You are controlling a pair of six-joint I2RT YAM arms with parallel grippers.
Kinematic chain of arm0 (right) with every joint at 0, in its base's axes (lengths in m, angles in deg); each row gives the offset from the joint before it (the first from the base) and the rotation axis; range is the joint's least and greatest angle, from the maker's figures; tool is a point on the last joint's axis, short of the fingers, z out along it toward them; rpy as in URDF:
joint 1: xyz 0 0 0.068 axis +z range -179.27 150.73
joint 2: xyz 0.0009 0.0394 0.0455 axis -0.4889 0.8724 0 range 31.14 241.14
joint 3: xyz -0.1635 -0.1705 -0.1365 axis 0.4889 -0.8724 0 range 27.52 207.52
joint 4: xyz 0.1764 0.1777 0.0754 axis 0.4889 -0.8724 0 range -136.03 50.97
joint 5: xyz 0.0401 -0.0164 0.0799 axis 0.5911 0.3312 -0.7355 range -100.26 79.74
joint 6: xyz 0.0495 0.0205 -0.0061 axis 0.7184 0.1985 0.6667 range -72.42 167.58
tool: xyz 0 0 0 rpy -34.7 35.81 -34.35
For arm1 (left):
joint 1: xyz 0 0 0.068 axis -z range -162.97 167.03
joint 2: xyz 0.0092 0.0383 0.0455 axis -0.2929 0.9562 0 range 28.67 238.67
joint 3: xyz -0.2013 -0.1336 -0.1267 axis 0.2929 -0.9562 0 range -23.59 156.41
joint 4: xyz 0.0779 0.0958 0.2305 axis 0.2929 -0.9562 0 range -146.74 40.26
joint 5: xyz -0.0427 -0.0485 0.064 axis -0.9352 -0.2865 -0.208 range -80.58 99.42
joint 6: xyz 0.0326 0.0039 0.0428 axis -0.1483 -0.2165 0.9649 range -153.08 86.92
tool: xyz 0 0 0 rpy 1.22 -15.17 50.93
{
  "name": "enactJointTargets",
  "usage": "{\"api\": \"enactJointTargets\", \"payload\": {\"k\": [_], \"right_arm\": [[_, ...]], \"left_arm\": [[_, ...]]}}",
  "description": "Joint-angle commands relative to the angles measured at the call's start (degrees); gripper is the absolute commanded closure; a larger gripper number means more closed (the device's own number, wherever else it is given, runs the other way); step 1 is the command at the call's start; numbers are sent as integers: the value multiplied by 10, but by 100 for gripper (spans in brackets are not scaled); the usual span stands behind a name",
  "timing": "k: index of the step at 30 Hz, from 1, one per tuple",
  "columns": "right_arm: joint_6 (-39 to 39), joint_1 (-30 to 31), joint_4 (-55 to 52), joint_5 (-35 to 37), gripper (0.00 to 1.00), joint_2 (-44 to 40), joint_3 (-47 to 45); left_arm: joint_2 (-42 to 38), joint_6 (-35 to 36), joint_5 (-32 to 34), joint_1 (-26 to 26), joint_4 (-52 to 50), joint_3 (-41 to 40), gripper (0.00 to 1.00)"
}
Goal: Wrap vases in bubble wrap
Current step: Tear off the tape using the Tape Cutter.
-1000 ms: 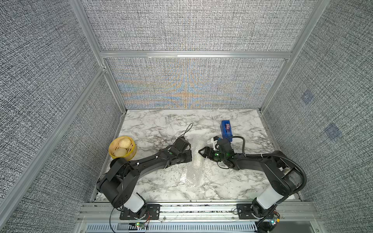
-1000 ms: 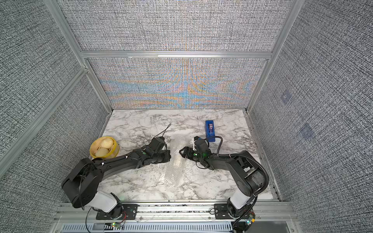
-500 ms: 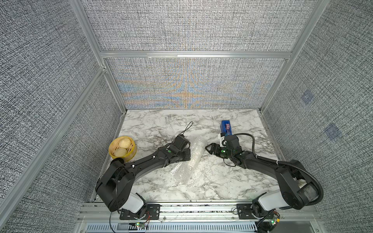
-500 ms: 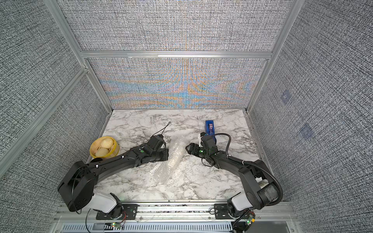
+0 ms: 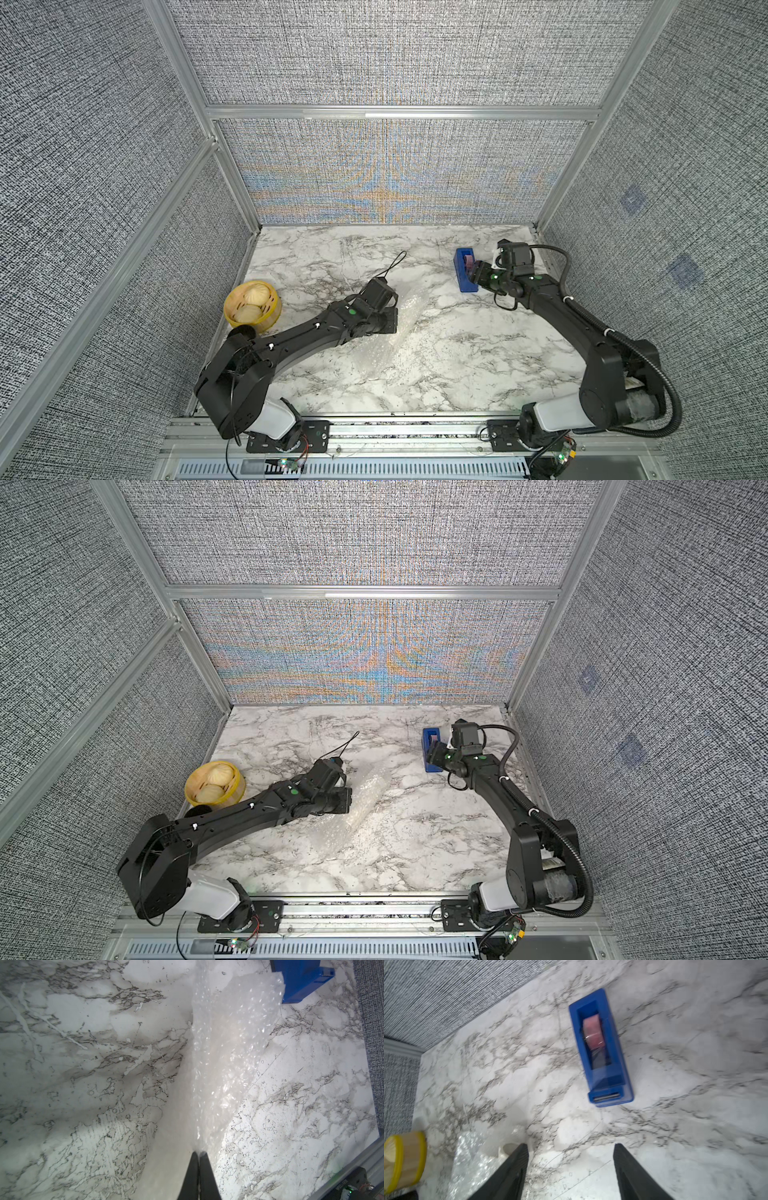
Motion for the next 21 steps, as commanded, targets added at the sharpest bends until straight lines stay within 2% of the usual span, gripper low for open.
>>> {"api": "enactJointTargets", "payload": {"k": [1, 3, 6, 11, 21], "right_arm": [[-10, -50, -30, -92, 43, 37, 27], [-35, -73, -34, -154, 47, 74, 59], [-62, -93, -61, -178, 49, 125, 106], [-56, -130, -14, -278, 54, 189, 126], [-103, -139, -44, -348, 59, 277, 183]], "left_arm": [[1, 9, 10, 0, -3, 2, 100], [1, 11, 11, 0, -3, -1, 100], [-4, 8, 15, 0, 0, -9, 100], [-7, 9, 19, 0, 0, -13, 100], [-1, 5, 17, 0, 7, -12, 100]]}}
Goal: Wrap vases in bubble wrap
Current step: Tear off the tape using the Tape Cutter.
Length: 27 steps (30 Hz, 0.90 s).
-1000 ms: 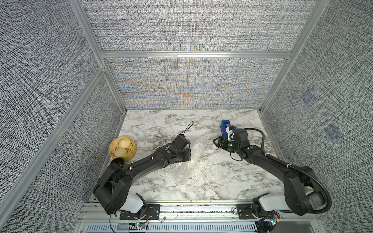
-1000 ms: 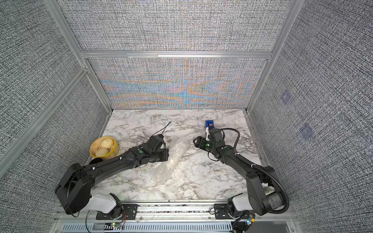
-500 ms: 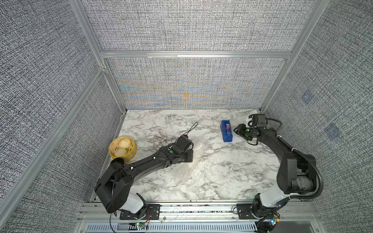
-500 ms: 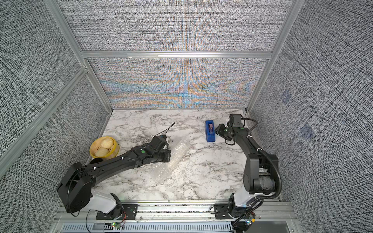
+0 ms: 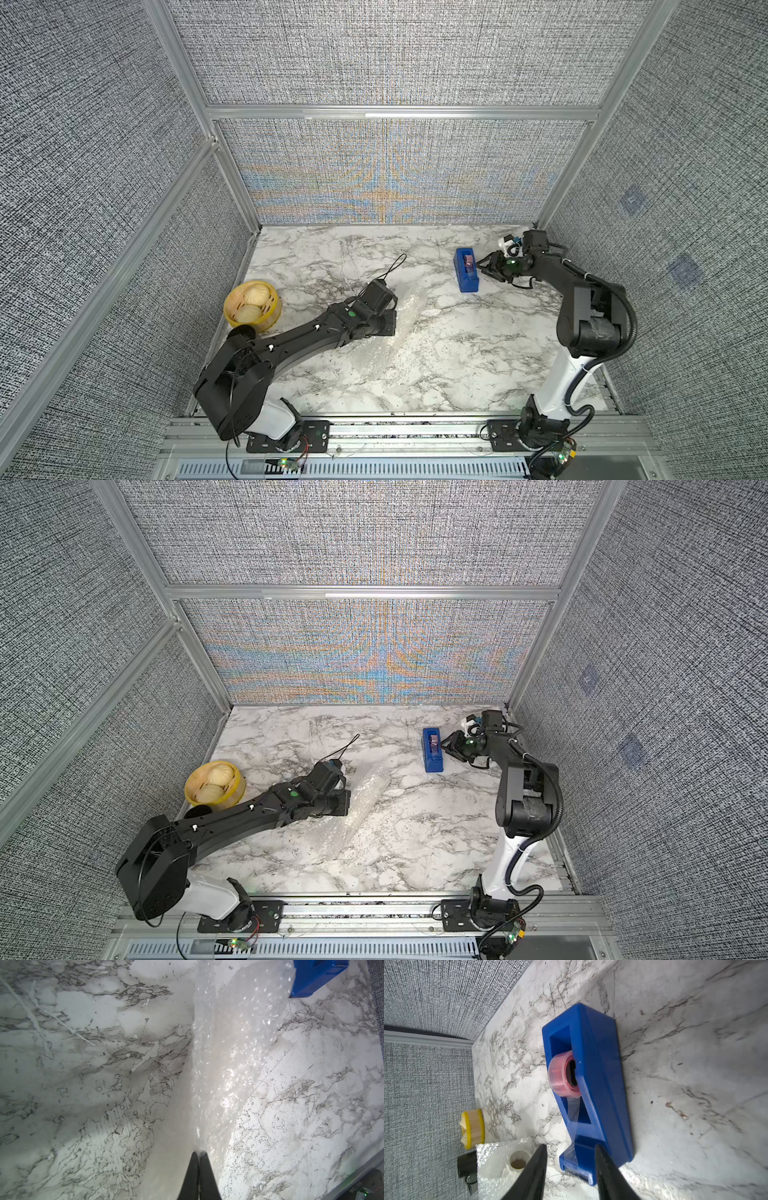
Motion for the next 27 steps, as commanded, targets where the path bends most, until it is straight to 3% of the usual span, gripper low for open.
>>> {"api": "enactJointTargets", "payload": {"k": [1, 27], "right_arm": [[-21, -2, -12, -36, 59, 12, 7], [-64, 5, -43, -120, 69, 83, 45]], "left_arm": [[3, 0, 6, 0, 6, 2, 100], [7, -2, 8, 0, 9, 1, 100]]}}
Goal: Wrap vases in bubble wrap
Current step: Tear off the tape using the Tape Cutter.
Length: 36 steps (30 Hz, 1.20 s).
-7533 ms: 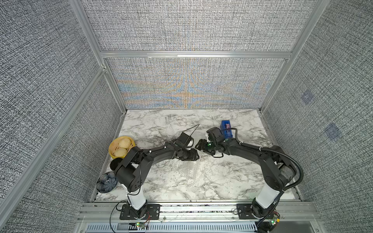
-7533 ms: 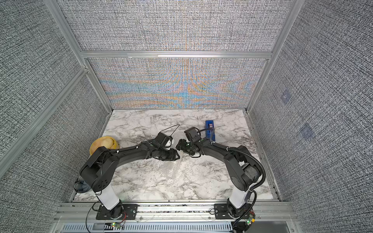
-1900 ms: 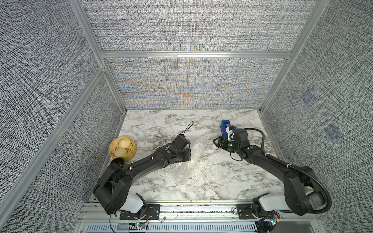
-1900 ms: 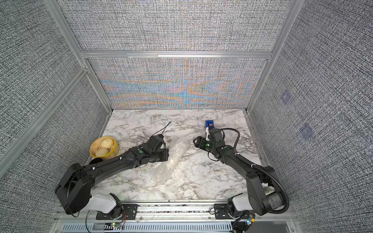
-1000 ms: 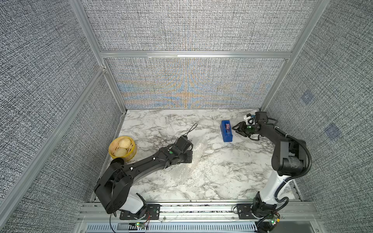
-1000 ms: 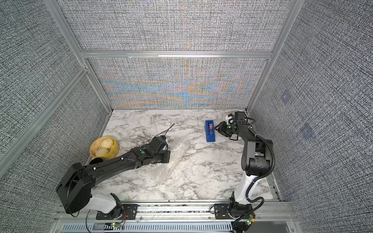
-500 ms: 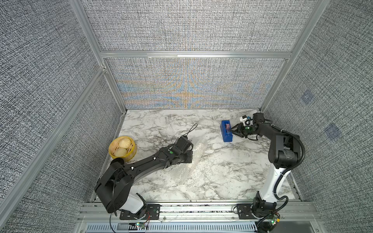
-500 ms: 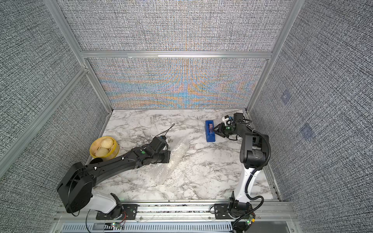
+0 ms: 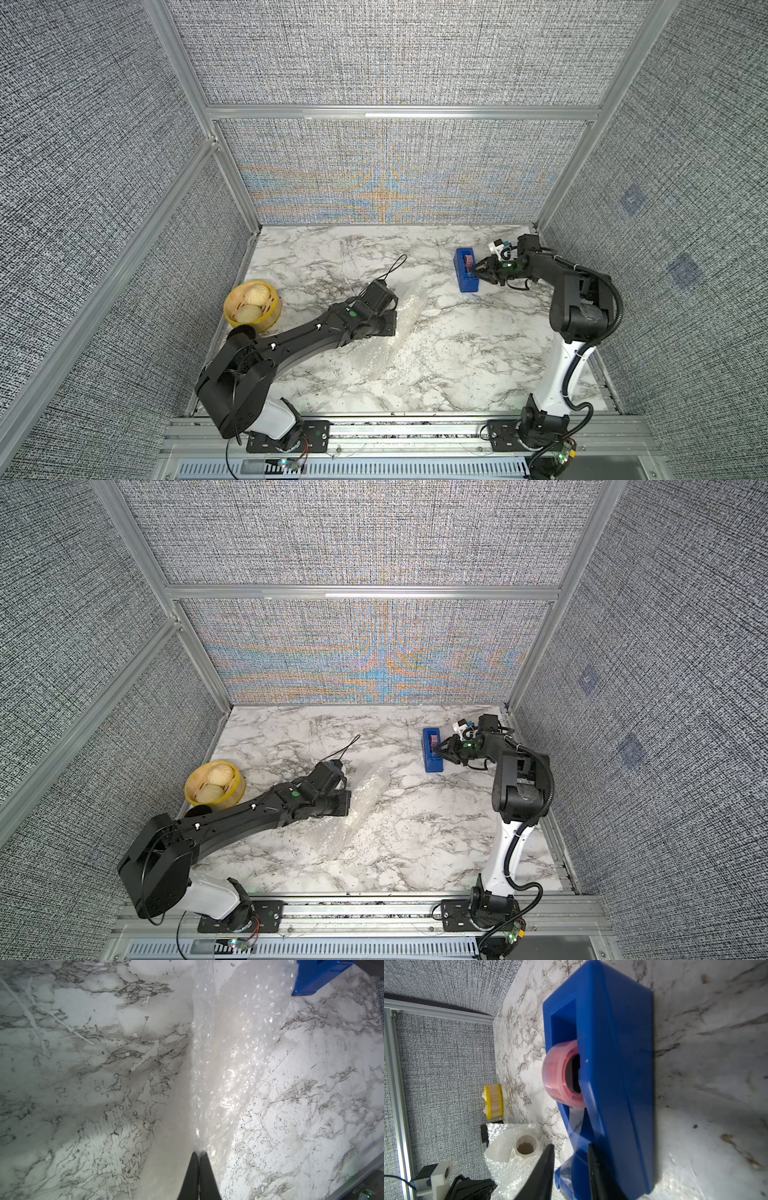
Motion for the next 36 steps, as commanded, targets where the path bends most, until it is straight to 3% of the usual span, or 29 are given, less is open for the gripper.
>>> {"api": "enactJointTargets", "payload": {"k": [1, 14, 23, 36], "right_arm": [[-7, 5, -20, -14, 69, 6, 5], [-9, 8, -33, -22, 74, 24, 13], [4, 9, -25, -27, 85, 15, 8], [80, 8, 49, -60, 95, -31, -26]], "left_arm": [[1, -2, 9, 0, 7, 1, 100], [1, -1, 11, 0, 5, 3, 100], [5, -2, 10, 0, 3, 6, 100], [8, -1, 13, 0, 1, 9, 100]]}}
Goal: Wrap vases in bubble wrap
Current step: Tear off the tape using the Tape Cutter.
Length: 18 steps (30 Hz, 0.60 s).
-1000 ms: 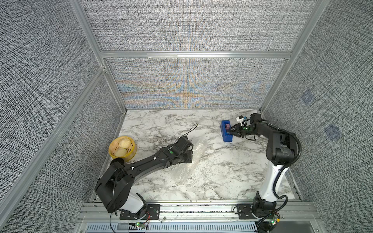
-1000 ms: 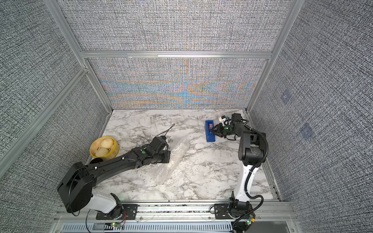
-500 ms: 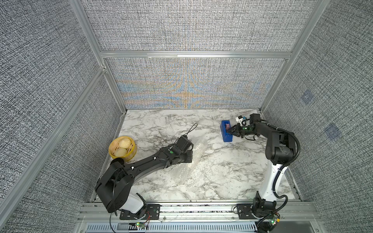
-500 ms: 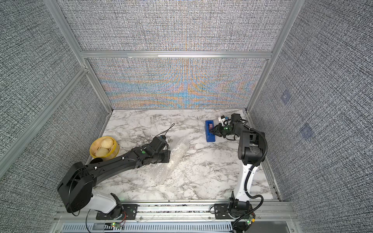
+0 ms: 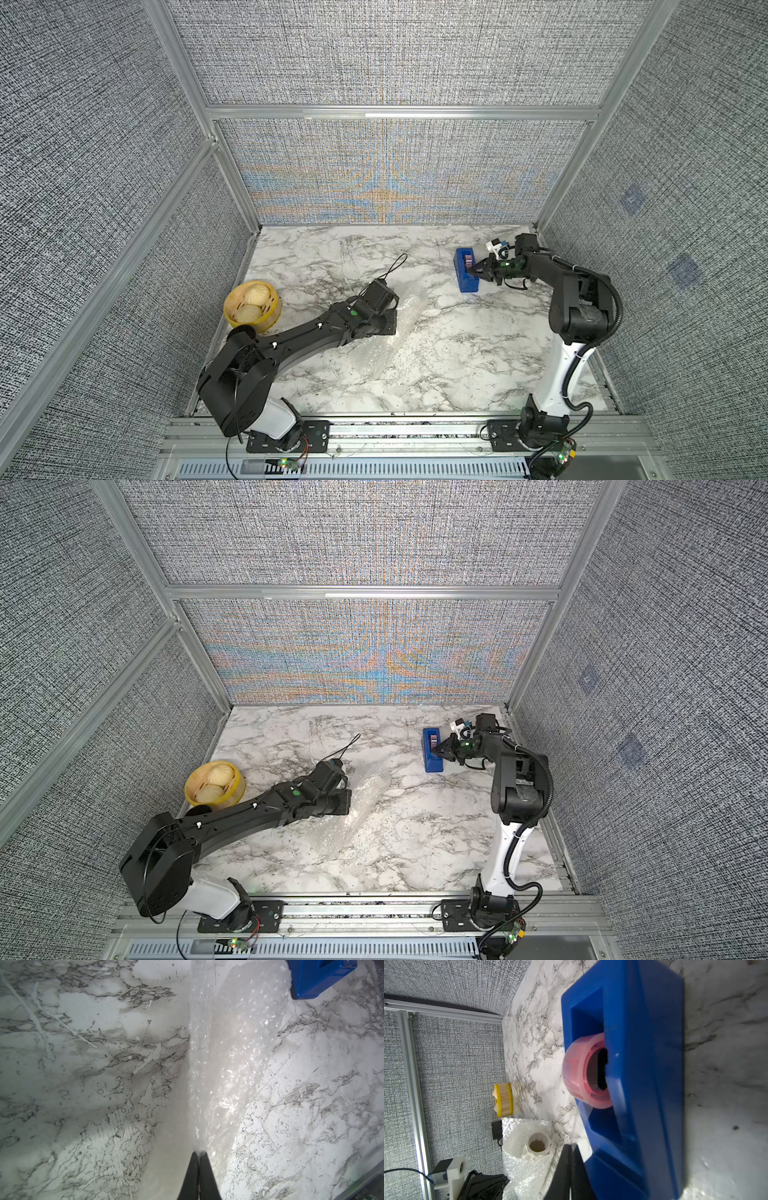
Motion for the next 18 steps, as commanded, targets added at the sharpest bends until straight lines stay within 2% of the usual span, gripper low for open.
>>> {"api": "enactJointTargets", "payload": {"k": [1, 10, 18], "right_arm": [[39, 1, 36, -39, 95, -14, -11], [81, 0, 81, -33, 99, -48, -62], [99, 0, 104, -7, 100, -112, -146]], "left_arm": [[2, 0, 4, 0, 2, 2, 100], [3, -2, 7, 0, 4, -2, 100], [10, -4, 4, 0, 7, 0, 100]]}}
